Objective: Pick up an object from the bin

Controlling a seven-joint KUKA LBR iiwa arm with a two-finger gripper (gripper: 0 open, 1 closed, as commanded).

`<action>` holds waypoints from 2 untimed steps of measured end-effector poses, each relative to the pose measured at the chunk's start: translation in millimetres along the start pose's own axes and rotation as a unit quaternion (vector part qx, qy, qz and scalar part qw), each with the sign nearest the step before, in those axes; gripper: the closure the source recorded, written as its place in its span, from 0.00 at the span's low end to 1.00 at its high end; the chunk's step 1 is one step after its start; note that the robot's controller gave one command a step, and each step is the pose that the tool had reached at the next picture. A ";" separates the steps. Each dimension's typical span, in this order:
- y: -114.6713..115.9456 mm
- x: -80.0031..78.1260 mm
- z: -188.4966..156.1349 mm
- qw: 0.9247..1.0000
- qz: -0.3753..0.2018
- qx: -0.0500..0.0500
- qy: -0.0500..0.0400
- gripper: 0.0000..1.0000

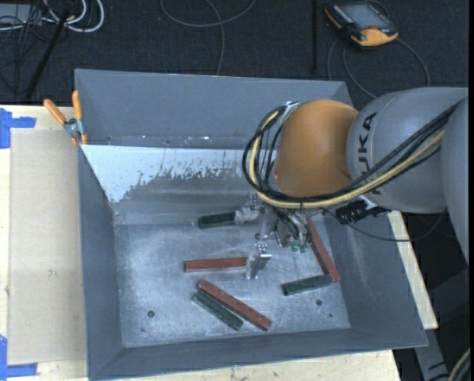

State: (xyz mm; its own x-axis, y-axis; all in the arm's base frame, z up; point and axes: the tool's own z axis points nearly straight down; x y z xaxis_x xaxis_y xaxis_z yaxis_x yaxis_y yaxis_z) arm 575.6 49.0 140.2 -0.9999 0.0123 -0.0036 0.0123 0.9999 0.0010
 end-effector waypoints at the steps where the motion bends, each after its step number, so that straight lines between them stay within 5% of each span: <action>1: 27.6 66.8 60.2 0.999 -0.043 0.001 -0.001 1.00; 2: 27.5 66.8 60.3 0.999 -0.042 0.000 -0.001 1.00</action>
Offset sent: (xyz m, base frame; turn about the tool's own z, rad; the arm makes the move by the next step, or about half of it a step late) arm 0.0000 0.0000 0.0000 0.0000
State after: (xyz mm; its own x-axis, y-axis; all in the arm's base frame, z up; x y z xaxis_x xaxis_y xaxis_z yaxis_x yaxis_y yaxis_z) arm 509.4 77.4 79.7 -0.9974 -0.0725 -0.0048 -0.0725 0.9974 -0.0001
